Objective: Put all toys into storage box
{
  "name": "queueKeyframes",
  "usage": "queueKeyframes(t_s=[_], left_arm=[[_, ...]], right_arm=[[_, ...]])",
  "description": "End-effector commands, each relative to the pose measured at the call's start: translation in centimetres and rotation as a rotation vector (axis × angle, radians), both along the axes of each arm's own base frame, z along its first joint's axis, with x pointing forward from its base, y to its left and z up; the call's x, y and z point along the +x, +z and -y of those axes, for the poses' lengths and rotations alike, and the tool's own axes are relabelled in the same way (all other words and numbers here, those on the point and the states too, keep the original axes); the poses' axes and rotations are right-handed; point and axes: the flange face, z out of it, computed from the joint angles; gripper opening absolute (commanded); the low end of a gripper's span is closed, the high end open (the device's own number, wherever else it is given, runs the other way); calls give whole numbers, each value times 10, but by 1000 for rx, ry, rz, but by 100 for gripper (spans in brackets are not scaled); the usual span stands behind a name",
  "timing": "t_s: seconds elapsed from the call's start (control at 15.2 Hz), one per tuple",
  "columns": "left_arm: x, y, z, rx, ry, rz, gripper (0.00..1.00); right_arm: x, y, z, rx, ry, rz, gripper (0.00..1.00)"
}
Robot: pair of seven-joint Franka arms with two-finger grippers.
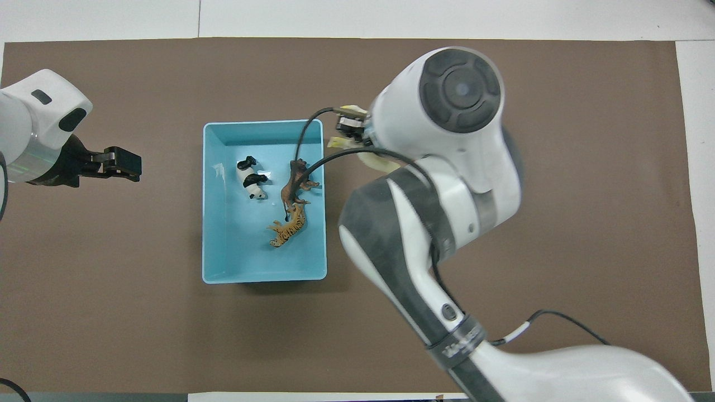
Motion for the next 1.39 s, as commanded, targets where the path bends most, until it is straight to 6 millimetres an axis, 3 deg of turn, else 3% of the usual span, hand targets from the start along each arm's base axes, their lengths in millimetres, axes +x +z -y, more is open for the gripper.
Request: queueKeyframes(t_s=[0.0,0.07,0.26,0.33,0.53,0.73,0.92,1.12,1.32], left_arm=[[-3,42,0,-21,-15,-11,100],[1,43,-2,-24,-36,-18,100],[3,33,-42,-30,-62,-32,100],[3,33,-42,-36,-79,-31,100],[5,38,-40,-40,-85,-30,100],[-3,23,-38,-38,-92,-50,100],[-11,17,-35,-35,-90,-50,100],[-1,18,-34,-36,-113,15,100],[3,16,-30,-39,-127,24,100]], right_arm=[[-18,-29,-55,101,26,38,0],[-24,-44,-71,104,42,39,0],[-45,-74,-102,139,53,47,0],[-49,-71,-106,155,17,24,99],[-59,-55,-123,198,-147,-40,100],[-44,-21,-99,184,-191,-58,100],[-18,29,-33,64,-204,59,100],[22,34,67,-100,-123,33,100],[61,22,177,-202,38,14,100]])
